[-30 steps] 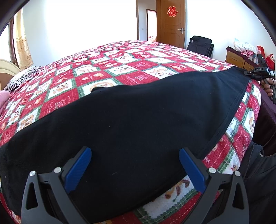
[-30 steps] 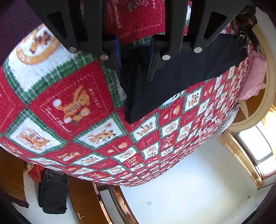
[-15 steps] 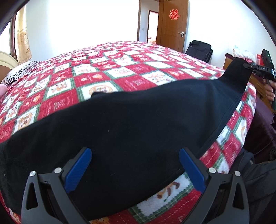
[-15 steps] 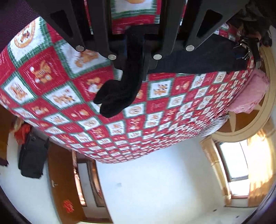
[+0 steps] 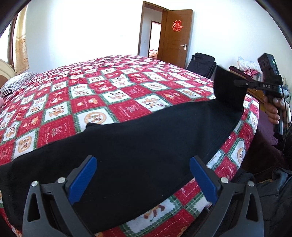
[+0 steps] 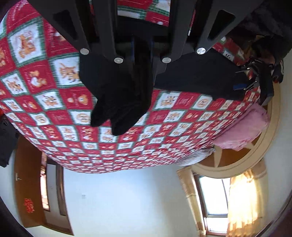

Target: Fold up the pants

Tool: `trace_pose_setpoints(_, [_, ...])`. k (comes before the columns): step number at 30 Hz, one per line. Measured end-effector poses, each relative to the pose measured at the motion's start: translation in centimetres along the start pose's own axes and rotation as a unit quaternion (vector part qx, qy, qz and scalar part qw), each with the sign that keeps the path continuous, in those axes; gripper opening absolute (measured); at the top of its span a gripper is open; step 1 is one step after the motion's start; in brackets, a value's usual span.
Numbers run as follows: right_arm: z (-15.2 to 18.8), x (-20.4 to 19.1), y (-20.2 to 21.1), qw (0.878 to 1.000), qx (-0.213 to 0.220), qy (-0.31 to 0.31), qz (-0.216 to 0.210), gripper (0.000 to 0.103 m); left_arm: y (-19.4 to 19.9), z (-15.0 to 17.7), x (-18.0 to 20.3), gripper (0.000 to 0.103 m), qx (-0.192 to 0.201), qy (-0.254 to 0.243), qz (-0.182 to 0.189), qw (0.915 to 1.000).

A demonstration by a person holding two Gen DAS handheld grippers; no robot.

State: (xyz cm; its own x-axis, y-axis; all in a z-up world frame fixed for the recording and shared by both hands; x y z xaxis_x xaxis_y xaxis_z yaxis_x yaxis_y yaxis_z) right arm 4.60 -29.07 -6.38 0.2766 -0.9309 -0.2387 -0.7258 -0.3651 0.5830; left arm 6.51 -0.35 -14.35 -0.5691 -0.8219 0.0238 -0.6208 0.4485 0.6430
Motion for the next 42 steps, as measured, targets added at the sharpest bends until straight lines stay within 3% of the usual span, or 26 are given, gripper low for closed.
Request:
trace_pose_setpoints(10, [2.6, -5.7, -8.2, 0.995, -0.077, 0.039, -0.059, 0.011, -1.2, -0.2, 1.1, 0.103, -0.014, 0.017, 0.041, 0.9989])
trace_pose_setpoints(16, [4.6, -6.5, -11.8, 0.99, -0.116, 0.056, -0.063, 0.013, -2.8, -1.7, 3.2, 0.102, -0.026, 0.013, 0.078, 0.9965])
trace_pose_setpoints(17, [4.8, -6.0, -12.1, 0.989, -0.118, 0.045, -0.071, 0.018, -3.2, -2.1, 3.8, 0.099, -0.028, 0.009, 0.087, 0.9958])
trace_pose_setpoints(19, [4.9, -5.1, -12.1, 0.987, -0.133, 0.021, -0.089, 0.038, -3.8, -2.7, 4.7, 0.096, -0.035, 0.004, 0.101, 0.9943])
trace_pose_setpoints(20, [4.6, -4.8, -11.3, 0.987, -0.127, 0.015, -0.096, 0.047, -4.2, -3.0, 5.3, 0.095, -0.04, 0.002, 0.11, 0.9932])
trace_pose_setpoints(24, [3.1, -3.3, -7.4, 0.989, -0.085, 0.01, -0.123, 0.052, -6.1, -4.2, 7.4, 0.089, -0.067, 0.008, 0.152, 0.9861])
trace_pose_setpoints(29, [2.9, 0.8, -4.7, 0.997, -0.023, -0.028, -0.074, 0.056, -9.2, -5.1, 10.0, 0.075, -0.12, 0.021, 0.183, 0.9755])
trace_pose_setpoints(33, [3.8, 4.1, -5.3, 0.993, -0.006, -0.099, -0.06, 0.056, -10.2, -5.8, 10.6, 0.074, -0.131, 0.035, 0.177, 0.9749])
trace_pose_setpoints(38, [4.0, 4.9, -5.6, 0.993, 0.009, -0.102, -0.054, 0.056, -11.2, -6.2, 10.7, 0.03, -0.147, 0.06, 0.176, 0.9716])
trace_pose_setpoints(42, [3.9, 4.8, -4.5, 0.994, 0.039, -0.093, -0.049, 0.06, -10.7, -6.2, 10.9, 0.014, -0.141, 0.065, 0.172, 0.9727])
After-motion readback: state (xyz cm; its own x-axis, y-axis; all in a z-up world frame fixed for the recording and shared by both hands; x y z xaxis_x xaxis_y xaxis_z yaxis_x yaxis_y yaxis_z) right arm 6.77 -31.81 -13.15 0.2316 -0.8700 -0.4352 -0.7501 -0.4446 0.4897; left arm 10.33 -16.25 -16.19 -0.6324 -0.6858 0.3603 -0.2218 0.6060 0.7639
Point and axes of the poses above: each gripper's, at about its wrist camera, not at the fingertips, and y roughly against the way its jaws point, x to its right, z to its underside, the point moved 1 cm from there along -y, roughly the way its jaws point, and after that the axes turned 8 degrees about -z, right-handed, at the moved point
